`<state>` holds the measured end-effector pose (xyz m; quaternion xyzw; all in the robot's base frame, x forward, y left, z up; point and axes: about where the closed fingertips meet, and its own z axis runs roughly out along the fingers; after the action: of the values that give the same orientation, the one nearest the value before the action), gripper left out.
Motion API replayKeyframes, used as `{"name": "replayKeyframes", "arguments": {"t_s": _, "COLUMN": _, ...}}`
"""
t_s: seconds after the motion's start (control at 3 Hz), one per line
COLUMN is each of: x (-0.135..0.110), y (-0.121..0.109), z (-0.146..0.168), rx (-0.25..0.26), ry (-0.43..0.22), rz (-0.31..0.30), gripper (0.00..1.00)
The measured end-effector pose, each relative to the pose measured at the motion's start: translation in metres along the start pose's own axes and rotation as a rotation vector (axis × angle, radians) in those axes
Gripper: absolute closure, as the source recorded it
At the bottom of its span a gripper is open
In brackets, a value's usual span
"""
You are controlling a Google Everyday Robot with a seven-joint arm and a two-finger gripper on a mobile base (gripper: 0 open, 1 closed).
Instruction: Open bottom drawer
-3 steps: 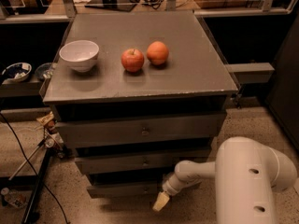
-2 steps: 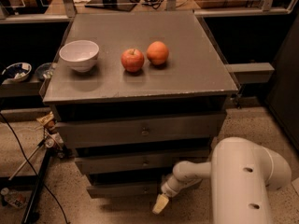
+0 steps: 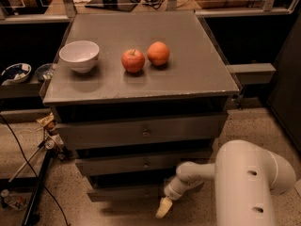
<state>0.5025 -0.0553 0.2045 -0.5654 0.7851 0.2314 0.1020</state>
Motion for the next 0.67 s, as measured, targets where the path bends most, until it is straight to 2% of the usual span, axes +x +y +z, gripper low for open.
{"name": "replayKeyframes", "arguments": {"t_s": 0.33, "x": -0.003, "y": 0.015, "z": -0.019, "rx": -0.045, "ry": -0.074, "rz": 0.015, "gripper": 0.00}}
{"name": "replayKeyframes", "arguments": {"t_s": 0.67, "x": 0.018, "y": 0.037, "z": -0.046, "rx": -0.093, "ry": -0.146, "rz": 0.012, "gripper": 0.00}}
